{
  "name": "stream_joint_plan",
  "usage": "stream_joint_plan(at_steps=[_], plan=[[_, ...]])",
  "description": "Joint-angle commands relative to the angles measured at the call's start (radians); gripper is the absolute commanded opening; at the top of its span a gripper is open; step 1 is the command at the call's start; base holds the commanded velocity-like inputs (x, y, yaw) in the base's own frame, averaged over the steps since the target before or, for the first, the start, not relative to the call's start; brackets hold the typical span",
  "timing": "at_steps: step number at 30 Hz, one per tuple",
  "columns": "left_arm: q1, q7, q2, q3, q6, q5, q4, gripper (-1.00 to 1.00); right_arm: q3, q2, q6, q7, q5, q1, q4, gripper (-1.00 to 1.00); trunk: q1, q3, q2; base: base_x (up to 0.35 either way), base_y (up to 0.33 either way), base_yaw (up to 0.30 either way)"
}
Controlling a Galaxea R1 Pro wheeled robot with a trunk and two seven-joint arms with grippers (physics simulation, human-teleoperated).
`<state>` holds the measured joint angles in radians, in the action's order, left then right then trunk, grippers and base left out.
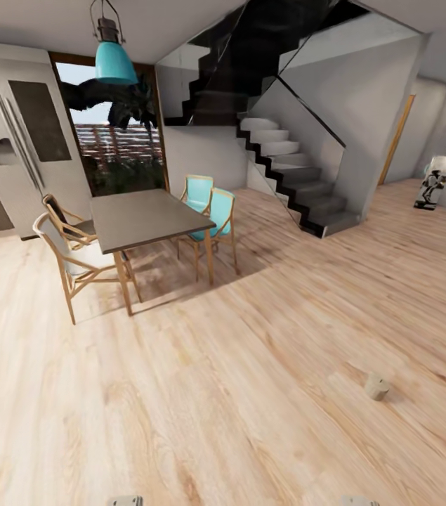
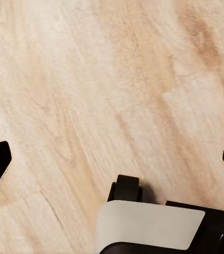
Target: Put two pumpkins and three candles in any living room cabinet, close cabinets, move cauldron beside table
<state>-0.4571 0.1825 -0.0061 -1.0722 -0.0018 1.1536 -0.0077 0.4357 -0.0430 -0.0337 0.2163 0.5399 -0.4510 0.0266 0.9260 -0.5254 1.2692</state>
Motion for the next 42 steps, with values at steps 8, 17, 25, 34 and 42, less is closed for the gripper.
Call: stream_joint_plan(at_steps=[8, 17, 25, 34, 42], plan=[[0.000, 0.000, 0.000, 0.000, 0.000, 0.000, 0.000, 1.00, -0.001, 0.000, 0.000, 0.000, 0.004, 0.001, 0.000, 1.00, 0.000, -0.002, 0.000, 0.335, 0.000, -0.255], [0.000, 0.000, 0.000, 0.000, 0.000, 0.000, 0.000, 1.00, -0.003, 0.001, 0.001, 0.000, 0.006, 0.003, 0.000, 1.00, 0.000, -0.015, 0.000, 0.335, 0.000, -0.106], [0.000, 0.000, 0.000, 0.000, 0.000, 0.000, 0.000, 1.00, -0.003, 0.002, 0.001, 0.000, 0.008, 0.003, -0.001, 1.00, 0.000, -0.028, 0.000, 0.335, 0.000, -0.091], [0.000, 0.000, 0.000, 0.000, 0.000, 0.000, 0.000, 1.00, -0.003, 0.002, 0.001, 0.000, 0.008, 0.003, 0.000, 1.00, 0.000, -0.042, 0.000, 0.335, 0.000, -0.101], [0.000, 0.000, 0.000, 0.000, 0.000, 0.000, 0.000, 1.00, -0.003, 0.002, 0.001, 0.000, 0.064, 0.008, -0.001, 1.00, 0.000, -0.054, 0.000, 0.335, 0.000, -0.119]])
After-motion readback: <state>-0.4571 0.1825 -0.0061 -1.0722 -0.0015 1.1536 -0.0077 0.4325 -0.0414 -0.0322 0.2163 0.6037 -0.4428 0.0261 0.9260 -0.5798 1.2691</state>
